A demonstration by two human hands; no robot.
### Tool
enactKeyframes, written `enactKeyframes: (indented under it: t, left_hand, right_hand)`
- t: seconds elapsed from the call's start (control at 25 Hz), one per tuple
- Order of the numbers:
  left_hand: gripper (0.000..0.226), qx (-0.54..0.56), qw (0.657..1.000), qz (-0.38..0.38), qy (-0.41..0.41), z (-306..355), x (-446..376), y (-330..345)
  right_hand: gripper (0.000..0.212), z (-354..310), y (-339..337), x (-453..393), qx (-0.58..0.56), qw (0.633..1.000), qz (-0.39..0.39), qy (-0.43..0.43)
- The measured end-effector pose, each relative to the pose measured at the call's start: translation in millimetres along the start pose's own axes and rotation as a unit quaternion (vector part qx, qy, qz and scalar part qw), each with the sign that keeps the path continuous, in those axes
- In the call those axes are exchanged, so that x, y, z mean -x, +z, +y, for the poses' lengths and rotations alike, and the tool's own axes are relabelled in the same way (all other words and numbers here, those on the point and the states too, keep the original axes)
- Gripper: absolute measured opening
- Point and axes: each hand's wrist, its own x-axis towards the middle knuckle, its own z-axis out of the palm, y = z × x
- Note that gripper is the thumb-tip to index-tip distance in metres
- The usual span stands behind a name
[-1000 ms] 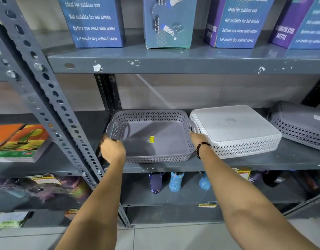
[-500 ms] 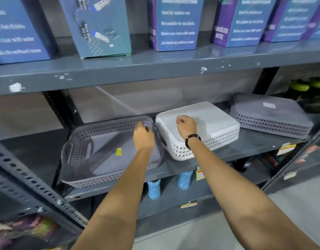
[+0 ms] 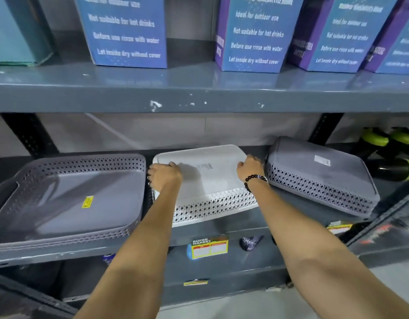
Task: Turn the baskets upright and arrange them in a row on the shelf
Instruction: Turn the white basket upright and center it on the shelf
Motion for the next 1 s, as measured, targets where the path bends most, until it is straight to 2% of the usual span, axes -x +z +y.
enactKeyframes:
  t: [0.08,0.2,0.28,0.4,0.44,0.48,0.56,0.6,0.64,0.72,0.8,0.88,0.92,1.0]
  left_hand:
    - [0.065,0.056,0.997,-0.01,-0.056,-1.2,-7.4,0.3]
    - [0.066,0.105,0.991,-0.018,-0.078,-9.0,-15.3,3.6]
    - [0.067,0.112,0.991,0.003,-0.072,-8.7,-11.0,4.1]
    - [0.059,0.165,0.985,0.044,-0.011,6.3,8.6,-9.2]
    - [0.053,0.217,0.974,0.061,0.013,13.1,14.6,-16.8]
    - [0.048,0.279,0.956,0.079,0.035,19.4,19.6,-25.3]
    - [0.04,0.374,0.919,0.107,0.063,27.6,25.0,-43.2]
    - [0.04,0.399,0.908,0.12,0.054,27.9,23.1,-49.8]
    - [0.043,0.411,0.903,0.124,0.035,24.3,21.9,-55.7]
    - [0.049,0.396,0.912,0.101,-0.019,8.1,11.4,-62.1]
    - [0.058,0.341,0.937,0.035,-0.069,-10.8,-1.5,-67.1]
    - [0.058,0.236,0.968,-0.026,-0.075,-24.8,-12.1,-67.5]
    - [0.052,0.172,0.983,-0.032,-0.056,-25.6,-10.9,-67.0]
    - [0.038,0.022,1.0,0.003,-0.01,-22.2,-1.6,-65.3]
  right_hand:
    - [0.055,7.9,1.4,-15.2,-0.018,0.996,-0.067,0.049]
    - [0.07,10.3,1.1,-26.4,-0.087,0.98,-0.126,0.125]
    - [0.074,6.7,-4.3,-26.4,-0.145,0.97,-0.116,0.159]
    - [0.07,4.6,-17.0,-27.4,-0.29,0.936,-0.034,0.194]
    - [0.065,5.5,-22.5,-30.1,-0.369,0.911,0.001,0.184]
    - [0.06,6.7,-27.1,-32.5,-0.461,0.87,0.036,0.171]
    - [0.048,10.2,-36.5,-29.7,-0.61,0.769,0.071,0.179]
    - [0.046,14.3,-37.3,-30.4,-0.645,0.735,0.071,0.195]
    - [0.047,21.4,-34.4,-29.6,-0.66,0.72,0.068,0.202]
    - [0.051,42.4,-21.3,-28.4,-0.672,0.708,0.031,0.213]
    - [0.061,65.2,-3.4,-27.7,-0.663,0.711,-0.028,0.232]
    - [0.042,82.9,6.6,-24.4,-0.621,0.745,-0.076,0.23]
    - [0.029,86.6,6.3,-20.7,-0.594,0.764,-0.092,0.234]
    - [0.015,88.0,1.5,-11.5,-0.531,0.804,-0.115,0.24]
